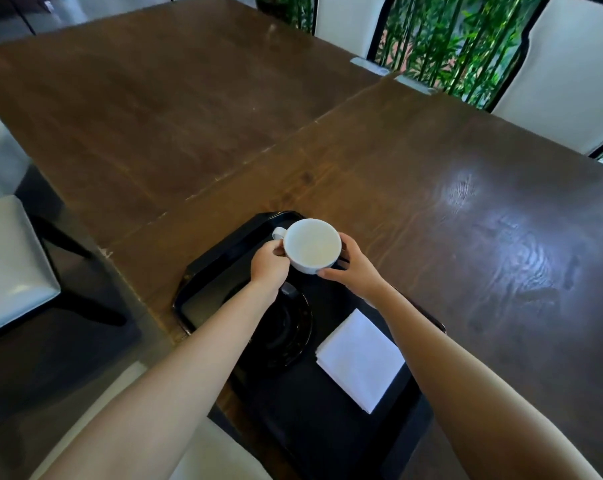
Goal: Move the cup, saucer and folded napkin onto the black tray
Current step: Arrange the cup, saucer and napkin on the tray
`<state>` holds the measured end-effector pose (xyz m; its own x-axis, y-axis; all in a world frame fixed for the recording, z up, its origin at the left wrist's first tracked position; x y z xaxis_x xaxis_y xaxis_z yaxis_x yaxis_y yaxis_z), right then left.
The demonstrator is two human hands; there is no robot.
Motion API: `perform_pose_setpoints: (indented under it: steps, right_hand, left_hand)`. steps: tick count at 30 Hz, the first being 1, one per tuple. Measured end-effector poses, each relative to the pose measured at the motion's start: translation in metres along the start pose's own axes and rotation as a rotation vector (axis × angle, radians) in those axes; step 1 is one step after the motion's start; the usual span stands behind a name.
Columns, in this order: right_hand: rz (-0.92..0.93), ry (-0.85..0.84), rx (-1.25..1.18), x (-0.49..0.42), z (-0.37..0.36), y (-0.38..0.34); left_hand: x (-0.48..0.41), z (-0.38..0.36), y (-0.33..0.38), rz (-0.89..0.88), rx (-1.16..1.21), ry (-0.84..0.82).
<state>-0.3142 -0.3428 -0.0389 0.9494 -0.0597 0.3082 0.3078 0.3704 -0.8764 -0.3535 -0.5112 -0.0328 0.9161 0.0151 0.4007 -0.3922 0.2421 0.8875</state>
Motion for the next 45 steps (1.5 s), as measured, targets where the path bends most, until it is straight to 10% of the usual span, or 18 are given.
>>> perform_pose_setpoints:
  steps: [31,37,45]
  right_hand:
    - [0.015,0.210,-0.097,0.039,0.002,0.008]
    - [-0.178,0.374,0.165,0.072,0.005,0.030]
    - [0.147,0.311,0.799,0.091,-0.031,-0.012]
  left_hand:
    - [-0.009,-0.006,-0.002,-0.019,0.015,-0.117]
    - [-0.005,0.063,-0.012,-0.086,-0.248,-0.112]
    - [0.019,0.101,-0.049,-0.050,-0.510,-0.180]
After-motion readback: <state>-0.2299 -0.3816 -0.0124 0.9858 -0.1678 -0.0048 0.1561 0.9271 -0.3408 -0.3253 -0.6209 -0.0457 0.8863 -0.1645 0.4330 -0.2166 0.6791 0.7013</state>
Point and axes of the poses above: each hand's wrist, its own x-axis away from the middle knuckle, its own z-axis out of the back of the hand, y = z × x, the point moved 10 cm from there along -x, towards the middle knuckle, and after that the axes turned 7 degrees about x, right-handed, at the moved point
